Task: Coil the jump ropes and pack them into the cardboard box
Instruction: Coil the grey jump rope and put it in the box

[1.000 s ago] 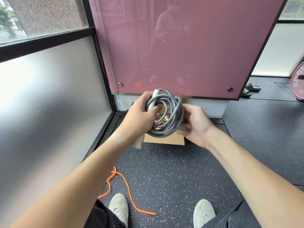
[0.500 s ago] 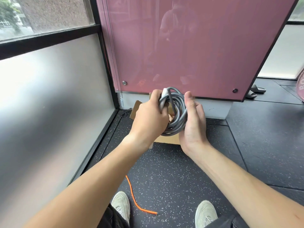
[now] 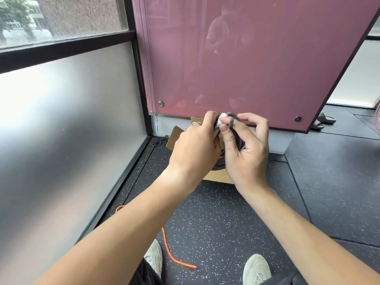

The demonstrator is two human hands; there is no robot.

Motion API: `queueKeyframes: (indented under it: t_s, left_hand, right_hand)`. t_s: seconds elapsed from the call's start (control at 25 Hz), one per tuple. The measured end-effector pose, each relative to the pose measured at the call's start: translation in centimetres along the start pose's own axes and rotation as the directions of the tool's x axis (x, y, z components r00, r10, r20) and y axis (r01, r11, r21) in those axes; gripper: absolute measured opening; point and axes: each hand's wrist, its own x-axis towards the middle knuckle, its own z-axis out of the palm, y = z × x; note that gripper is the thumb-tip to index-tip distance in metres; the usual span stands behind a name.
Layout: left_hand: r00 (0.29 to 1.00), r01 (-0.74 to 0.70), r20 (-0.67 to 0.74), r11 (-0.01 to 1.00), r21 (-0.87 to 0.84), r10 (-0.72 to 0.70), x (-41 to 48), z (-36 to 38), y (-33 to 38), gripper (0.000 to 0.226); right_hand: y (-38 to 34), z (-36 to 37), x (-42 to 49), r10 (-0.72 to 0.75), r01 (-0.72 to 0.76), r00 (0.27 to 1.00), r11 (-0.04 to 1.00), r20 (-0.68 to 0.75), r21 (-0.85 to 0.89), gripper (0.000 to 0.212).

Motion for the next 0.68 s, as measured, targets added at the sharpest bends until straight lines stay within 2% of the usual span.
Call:
queueKeyframes:
  t_s: [0.08,0.16,0.2,0.28,0.36,0.44,0.52,0.56,0.6,0.68]
  left_hand:
    - [0.999,0.046,0.004,0.998,-0.038,-0.046,0.3,-0.2,-0.6,0.02]
    - [0.987,0.16,0.017,0.979,-0.13,-0.159,1.0,-0.7,-1.5,0.014]
    - [0.976,0.218,0.027,0.957,-0.189,-0.217,1.3,-1.1,-2.0,0.013]
    - [0.958,0.283,0.045,0.918,-0.278,-0.282,1.9,-1.5,-3.0,0.009]
    - [0.96,0.278,0.069,0.898,-0.342,-0.271,2.0,-1.7,-3.4,0.006]
    - [0.972,0.233,0.071,0.88,-0.413,-0.224,2.0,-1.7,-3.0,0.008]
    - [0.983,0.184,0.079,0.863,-0.47,-0.167,2.1,-1.6,-2.4,0.013]
    - [0.987,0.158,0.095,0.856,-0.492,-0.128,2.1,-1.5,-2.1,0.015]
    - [0.989,0.142,0.111,0.848,-0.511,-0.098,2.1,-1.4,-1.8,0.014]
    - [0.986,0.154,0.144,0.817,-0.555,-0.088,2.0,-1.3,-1.7,0.008]
  right_hand:
    - [-0.6,-0.4,0.9,0.013,-0.013,0.998,1.0,-0.057,0.001,0.017]
    - [-0.7,-1.5,2.8,0.208,-0.181,0.973,0.958,-0.1,0.224,0.018]
    - [-0.5,-2.3,3.9,0.337,-0.27,0.933,0.888,-0.128,0.373,0.019]
    - [0.8,-3.9,6.0,0.582,-0.395,0.788,0.729,-0.202,0.56,0.021]
    - [3.0,-4.9,7.2,0.771,-0.531,0.612,0.567,-0.178,0.63,0.021]
    - [5.1,-4.7,7.1,0.895,-0.739,0.447,0.372,-0.004,0.563,0.02]
    - [6.2,-3.9,6.0,0.922,-0.905,0.307,0.205,0.238,0.373,0.024]
    - [6.3,-3.7,5.4,0.898,-0.947,0.27,0.182,0.349,0.264,0.025]
    - [5.9,-3.4,5.0,0.854,-0.965,0.259,0.205,0.452,0.166,0.025]
    - [4.6,-3.1,4.3,0.714,-0.949,0.271,0.309,0.645,0.057,0.019]
